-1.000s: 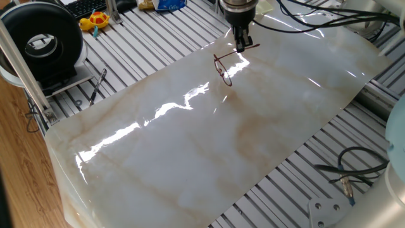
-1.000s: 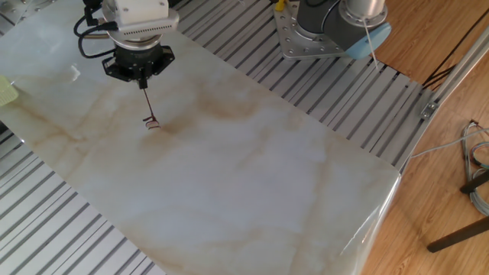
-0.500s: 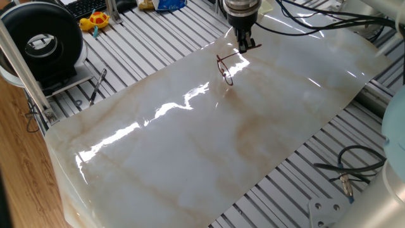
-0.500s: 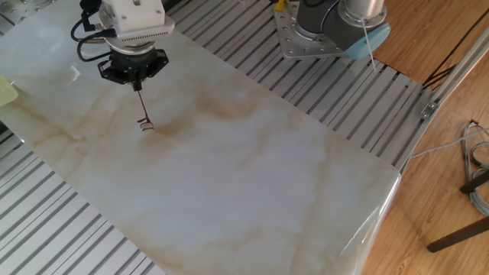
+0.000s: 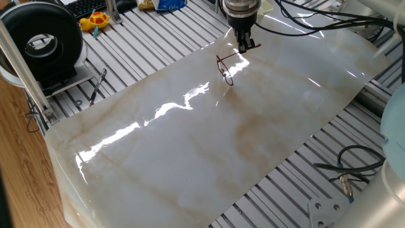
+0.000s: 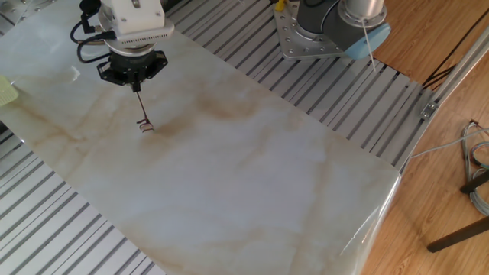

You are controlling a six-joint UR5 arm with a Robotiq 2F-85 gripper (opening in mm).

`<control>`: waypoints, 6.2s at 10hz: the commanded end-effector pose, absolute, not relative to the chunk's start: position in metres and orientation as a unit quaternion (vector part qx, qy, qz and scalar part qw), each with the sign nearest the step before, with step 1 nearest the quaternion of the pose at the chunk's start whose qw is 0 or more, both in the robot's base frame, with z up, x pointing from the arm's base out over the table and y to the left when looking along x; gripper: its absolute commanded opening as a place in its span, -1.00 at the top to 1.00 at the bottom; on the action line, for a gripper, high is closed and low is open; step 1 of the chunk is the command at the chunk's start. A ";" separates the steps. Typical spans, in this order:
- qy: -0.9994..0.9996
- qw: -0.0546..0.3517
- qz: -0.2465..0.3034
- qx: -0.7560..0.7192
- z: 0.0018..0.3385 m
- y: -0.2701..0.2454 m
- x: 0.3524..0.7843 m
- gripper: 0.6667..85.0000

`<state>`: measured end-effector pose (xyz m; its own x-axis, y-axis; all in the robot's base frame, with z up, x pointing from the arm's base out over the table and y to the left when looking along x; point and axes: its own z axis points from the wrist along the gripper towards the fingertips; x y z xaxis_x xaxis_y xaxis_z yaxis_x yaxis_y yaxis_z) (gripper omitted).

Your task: Unfold the leg of the glasses (with one hand)

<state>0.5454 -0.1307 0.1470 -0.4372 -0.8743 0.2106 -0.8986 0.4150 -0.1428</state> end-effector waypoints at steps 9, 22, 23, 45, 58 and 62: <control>-0.782 0.050 0.123 0.608 0.148 -0.129 0.553 0.98; -0.763 0.054 0.153 0.626 0.152 -0.142 0.564 0.98; -0.759 0.053 0.157 0.629 0.153 -0.143 0.566 0.98; -0.775 0.040 0.119 0.619 0.140 -0.119 0.560 0.20; -0.853 -0.024 0.065 0.517 0.087 -0.082 0.586 0.40; -0.883 -0.036 0.056 0.464 0.089 -0.077 0.588 0.39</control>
